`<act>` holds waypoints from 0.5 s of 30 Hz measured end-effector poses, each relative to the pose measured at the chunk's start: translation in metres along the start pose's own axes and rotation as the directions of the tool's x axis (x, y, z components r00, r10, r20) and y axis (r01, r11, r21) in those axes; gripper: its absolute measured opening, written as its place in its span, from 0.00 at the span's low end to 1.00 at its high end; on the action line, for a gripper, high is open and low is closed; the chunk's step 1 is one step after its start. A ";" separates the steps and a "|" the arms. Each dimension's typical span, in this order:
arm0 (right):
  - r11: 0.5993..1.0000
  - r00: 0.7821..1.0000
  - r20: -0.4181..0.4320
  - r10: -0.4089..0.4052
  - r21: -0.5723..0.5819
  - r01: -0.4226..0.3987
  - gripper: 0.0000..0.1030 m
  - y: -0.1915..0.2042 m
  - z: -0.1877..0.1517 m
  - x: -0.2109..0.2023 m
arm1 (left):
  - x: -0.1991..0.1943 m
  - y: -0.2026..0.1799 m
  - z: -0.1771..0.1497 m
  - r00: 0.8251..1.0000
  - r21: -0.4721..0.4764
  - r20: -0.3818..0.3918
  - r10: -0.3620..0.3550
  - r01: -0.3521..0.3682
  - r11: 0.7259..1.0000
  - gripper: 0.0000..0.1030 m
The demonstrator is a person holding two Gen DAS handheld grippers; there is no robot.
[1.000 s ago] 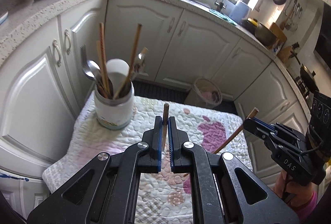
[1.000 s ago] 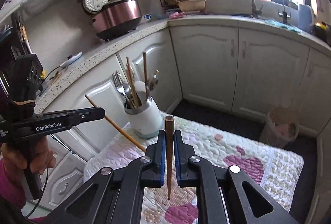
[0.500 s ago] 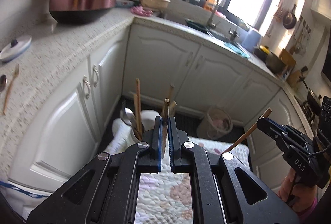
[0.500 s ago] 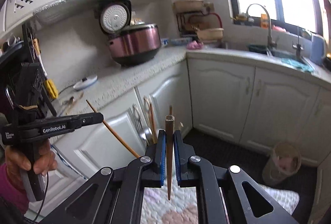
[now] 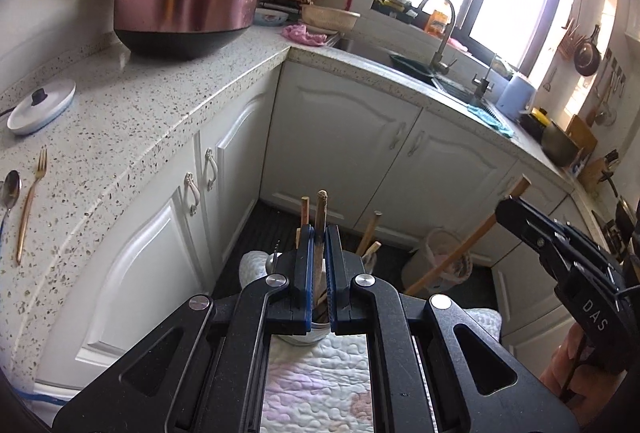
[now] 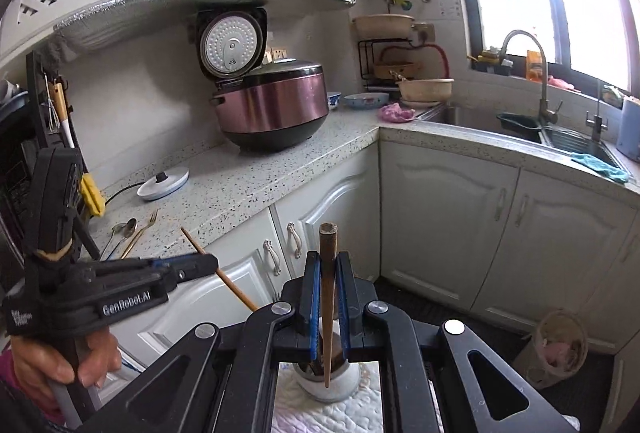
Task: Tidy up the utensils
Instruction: 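Lift both chopsticks and carry them over the white jar, then lower chopsticks into the jar and open both tools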
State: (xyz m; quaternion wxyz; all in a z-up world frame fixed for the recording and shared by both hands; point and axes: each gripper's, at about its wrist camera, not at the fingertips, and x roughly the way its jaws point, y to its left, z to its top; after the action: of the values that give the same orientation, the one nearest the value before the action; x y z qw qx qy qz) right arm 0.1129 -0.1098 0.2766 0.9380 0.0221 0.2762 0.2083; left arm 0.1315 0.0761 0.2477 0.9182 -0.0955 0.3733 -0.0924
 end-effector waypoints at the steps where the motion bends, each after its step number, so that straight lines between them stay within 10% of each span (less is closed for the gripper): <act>1: 1.000 1.000 -0.001 -0.001 0.002 0.001 0.07 0.000 0.000 0.004 | 0.003 0.000 -0.001 1.000 0.001 -0.006 0.004 -0.004 1.000 0.04; 15: 1.000 0.996 -0.092 0.006 0.011 -0.005 0.07 -0.002 -0.027 0.069 | 0.052 -0.004 -0.021 0.994 0.030 -0.101 0.040 -0.037 0.999 0.04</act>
State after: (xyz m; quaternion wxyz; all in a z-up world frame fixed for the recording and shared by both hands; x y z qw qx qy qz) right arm 0.1522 -0.0858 0.2181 0.9235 0.0184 0.3203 0.2103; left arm 0.1531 0.0577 0.1988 0.9008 -0.0705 0.4200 -0.0849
